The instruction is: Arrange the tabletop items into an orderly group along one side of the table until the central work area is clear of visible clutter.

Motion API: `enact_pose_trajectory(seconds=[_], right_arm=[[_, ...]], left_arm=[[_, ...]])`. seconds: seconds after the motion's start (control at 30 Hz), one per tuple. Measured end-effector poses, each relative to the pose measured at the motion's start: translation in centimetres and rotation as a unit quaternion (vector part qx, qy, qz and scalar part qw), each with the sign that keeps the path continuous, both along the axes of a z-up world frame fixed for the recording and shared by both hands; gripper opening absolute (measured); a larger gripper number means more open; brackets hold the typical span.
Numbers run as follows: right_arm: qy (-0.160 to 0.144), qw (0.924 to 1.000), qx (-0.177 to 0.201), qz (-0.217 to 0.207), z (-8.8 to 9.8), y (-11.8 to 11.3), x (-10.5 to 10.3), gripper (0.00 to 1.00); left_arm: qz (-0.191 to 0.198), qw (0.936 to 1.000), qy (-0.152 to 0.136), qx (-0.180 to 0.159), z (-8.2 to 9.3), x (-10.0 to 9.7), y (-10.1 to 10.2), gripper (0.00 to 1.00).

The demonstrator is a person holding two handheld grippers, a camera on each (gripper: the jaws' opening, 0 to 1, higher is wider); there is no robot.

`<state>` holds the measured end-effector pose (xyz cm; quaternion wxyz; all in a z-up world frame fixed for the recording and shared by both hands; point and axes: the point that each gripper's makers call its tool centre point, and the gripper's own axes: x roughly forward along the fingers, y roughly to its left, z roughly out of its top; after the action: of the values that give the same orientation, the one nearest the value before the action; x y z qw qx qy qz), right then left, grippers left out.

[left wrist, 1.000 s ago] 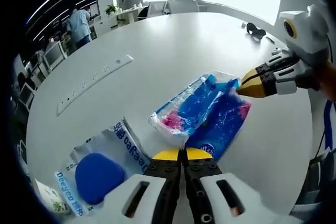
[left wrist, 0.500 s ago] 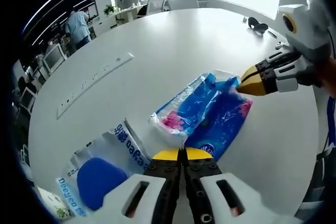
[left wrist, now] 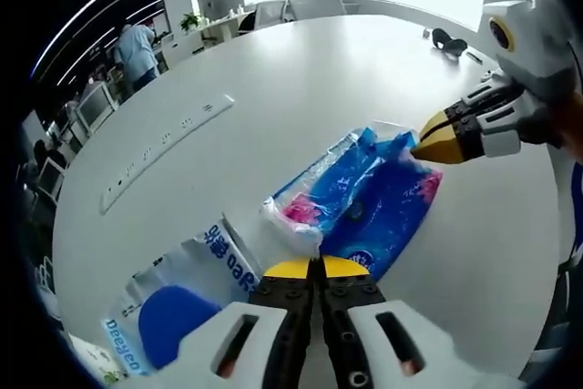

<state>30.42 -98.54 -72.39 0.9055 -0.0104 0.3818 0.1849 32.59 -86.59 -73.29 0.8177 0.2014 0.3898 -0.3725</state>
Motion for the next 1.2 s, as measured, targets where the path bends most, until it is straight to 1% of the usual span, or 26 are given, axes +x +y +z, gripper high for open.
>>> enact_pose_trajectory(seconds=[0.23, 0.37, 0.5, 0.57, 0.63, 0.67, 0.77, 0.87, 0.93, 1.03, 1.13, 1.2], right_arm=[[0.000, 1.0000, 0.003, -0.003, 0.0, 0.0, 0.1, 0.00], [0.001, 1.0000, 0.003, -0.003, -0.1, 0.2, 0.2, 0.00], [-0.002, 1.0000, -0.001, -0.004, -0.2, 0.2, 0.2, 0.03], [-0.002, 0.9999, 0.007, -0.007, -0.1, 0.3, 0.3, 0.05], [-0.004, 0.9999, 0.009, -0.009, 0.0, 0.3, 0.3, 0.07], [-0.007, 0.9999, 0.009, -0.010, 0.1, 0.3, 0.4, 0.09], [-0.016, 0.9997, 0.010, -0.017, 0.5, 0.1, 0.4, 0.18], [-0.024, 0.9994, 0.011, -0.020, 0.8, 0.1, 0.6, 0.30], [-0.030, 0.9993, 0.008, -0.020, 1.0, 0.1, 0.7, 0.37], [-0.036, 0.9991, 0.008, -0.020, 1.3, 0.1, 0.8, 0.41], [-0.040, 0.9989, 0.007, -0.021, 1.5, 0.1, 0.9, 0.45], [-0.044, 0.9988, 0.007, -0.020, 1.8, 0.2, 0.9, 0.48]], left_arm=[[-0.002, 1.0000, -0.002, 0.002, 0.0, 0.0, 0.0, 0.01], [-0.007, 0.9999, -0.012, 0.005, 0.1, 0.3, 0.1, 0.04], [0.000, 0.9999, -0.013, 0.000, 0.4, 0.5, 0.2, 0.08], [0.000, 0.9999, -0.016, 0.002, 0.5, 0.5, 0.3, 0.10], [0.001, 0.9998, -0.020, 0.002, 0.6, 0.5, 0.4, 0.14], [0.002, 0.9998, -0.021, 0.001, 0.7, 0.6, 0.4, 0.16], [0.006, 0.9996, -0.027, -0.002, 1.0, 0.7, 0.4, 0.23], [0.008, 0.9993, -0.035, -0.003, 1.6, 0.8, 0.5, 0.30], [0.010, 0.9991, -0.040, -0.008, 1.9, 1.0, 0.5, 0.32], [0.011, 0.9987, -0.048, -0.011, 2.4, 1.1, 0.5, 0.36], [0.017, 0.9981, -0.057, -0.014, 2.8, 1.3, 0.7, 0.44], [0.018, 0.9976, -0.064, -0.017, 3.1, 1.4, 0.9, 0.46]])
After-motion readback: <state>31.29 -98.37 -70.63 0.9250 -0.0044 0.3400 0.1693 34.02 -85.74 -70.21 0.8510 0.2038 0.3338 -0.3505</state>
